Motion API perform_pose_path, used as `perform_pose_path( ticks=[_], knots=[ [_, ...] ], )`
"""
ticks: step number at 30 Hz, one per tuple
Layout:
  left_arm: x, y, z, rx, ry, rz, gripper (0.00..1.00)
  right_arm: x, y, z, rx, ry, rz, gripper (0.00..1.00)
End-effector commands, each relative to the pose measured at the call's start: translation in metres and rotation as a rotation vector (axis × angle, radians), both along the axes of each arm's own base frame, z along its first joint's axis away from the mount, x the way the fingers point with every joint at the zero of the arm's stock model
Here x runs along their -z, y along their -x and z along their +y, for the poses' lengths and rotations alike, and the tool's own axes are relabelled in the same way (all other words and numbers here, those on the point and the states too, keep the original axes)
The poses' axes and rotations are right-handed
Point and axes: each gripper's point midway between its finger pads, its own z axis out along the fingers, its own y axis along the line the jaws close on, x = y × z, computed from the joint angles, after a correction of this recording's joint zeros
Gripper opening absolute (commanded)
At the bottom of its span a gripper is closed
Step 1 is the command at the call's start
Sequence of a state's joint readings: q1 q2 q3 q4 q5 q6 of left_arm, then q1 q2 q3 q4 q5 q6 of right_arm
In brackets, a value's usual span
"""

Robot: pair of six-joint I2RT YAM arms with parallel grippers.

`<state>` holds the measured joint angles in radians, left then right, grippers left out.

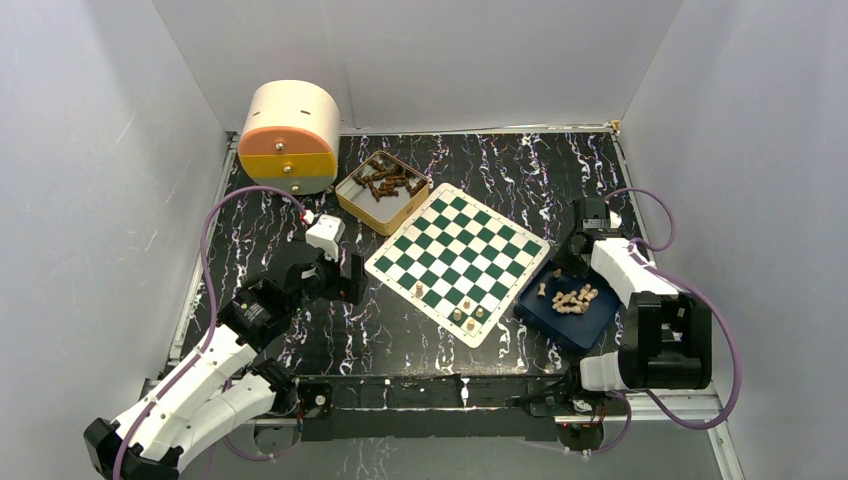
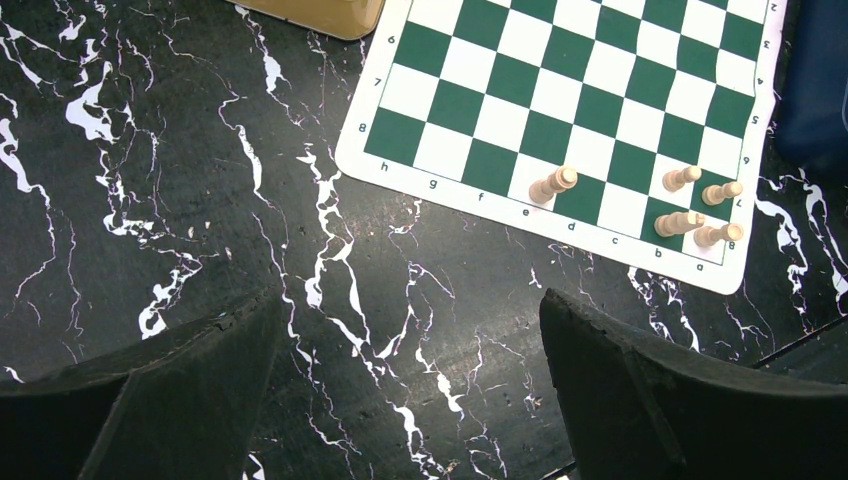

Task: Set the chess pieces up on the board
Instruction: Pick up the chess piece from the storage box.

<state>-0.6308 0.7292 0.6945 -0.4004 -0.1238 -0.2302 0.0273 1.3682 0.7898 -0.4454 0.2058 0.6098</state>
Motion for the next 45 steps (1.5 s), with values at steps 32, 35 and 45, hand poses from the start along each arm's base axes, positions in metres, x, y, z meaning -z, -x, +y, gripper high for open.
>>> perform_pose_path(
  ticks=[32,35,45],
  knots=[
    [-0.002,-0.001,0.002,-0.007,-0.010,-0.012,0.98,0.003,0.004,-0.002,-0.032,0.014,0.023,0.21],
    [-0.002,-0.001,0.002,-0.007,-0.010,-0.012,0.98,-0.005,0.007,-0.003,-0.038,0.024,0.031,0.20],
    [-0.001,-0.002,0.001,-0.006,-0.009,-0.009,0.98,-0.042,0.014,-0.003,-0.059,0.028,-0.008,0.20]
  ],
)
